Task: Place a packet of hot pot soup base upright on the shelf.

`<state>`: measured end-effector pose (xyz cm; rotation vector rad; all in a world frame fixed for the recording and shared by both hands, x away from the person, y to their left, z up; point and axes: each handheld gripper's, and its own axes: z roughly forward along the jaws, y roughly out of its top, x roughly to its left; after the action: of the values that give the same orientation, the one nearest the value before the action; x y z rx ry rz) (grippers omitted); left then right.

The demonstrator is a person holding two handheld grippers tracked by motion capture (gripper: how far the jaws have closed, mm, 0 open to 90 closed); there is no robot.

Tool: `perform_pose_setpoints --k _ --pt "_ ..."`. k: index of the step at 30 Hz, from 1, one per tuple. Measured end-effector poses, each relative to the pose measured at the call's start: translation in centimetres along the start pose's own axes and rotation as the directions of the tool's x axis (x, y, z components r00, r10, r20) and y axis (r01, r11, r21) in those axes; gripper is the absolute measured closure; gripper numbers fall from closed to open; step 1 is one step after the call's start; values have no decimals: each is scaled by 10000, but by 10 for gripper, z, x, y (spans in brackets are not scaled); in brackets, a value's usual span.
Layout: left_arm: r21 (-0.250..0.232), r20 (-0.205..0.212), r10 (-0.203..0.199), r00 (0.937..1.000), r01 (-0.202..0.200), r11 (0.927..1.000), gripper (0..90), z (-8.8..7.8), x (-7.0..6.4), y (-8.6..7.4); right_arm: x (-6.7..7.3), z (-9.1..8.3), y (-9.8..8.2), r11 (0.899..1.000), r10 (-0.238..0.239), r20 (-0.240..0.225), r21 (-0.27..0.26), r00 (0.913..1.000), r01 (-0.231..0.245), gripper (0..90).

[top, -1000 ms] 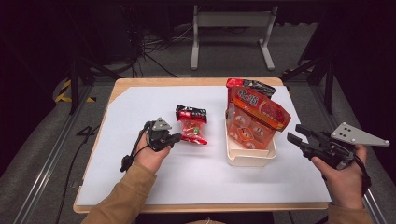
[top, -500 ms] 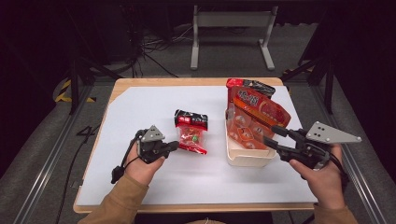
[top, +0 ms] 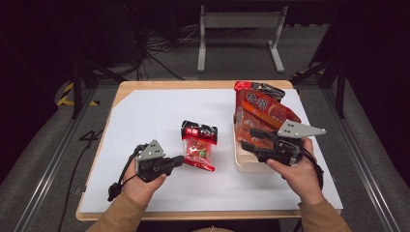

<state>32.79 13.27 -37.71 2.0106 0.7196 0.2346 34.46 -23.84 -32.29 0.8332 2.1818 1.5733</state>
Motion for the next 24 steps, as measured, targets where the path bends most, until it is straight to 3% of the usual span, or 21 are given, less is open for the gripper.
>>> perform_pose_setpoints --k 13,18,24 --pt "-360 774 683 9947 -656 9972 900 -5 -15 -3 -4 45 -8 9961 763 -113 462 9970 -757 356" --pt "-484 865 845 9927 -805 9956 900 -7 -21 -2 -6 54 -12 9930 1042 -236 586 9943 -1027 327" --pt "-579 863 1104 9901 -1056 9927 900 -11 -27 -3 -10 65 -17 9847 1600 -645 799 9850 -1547 304"
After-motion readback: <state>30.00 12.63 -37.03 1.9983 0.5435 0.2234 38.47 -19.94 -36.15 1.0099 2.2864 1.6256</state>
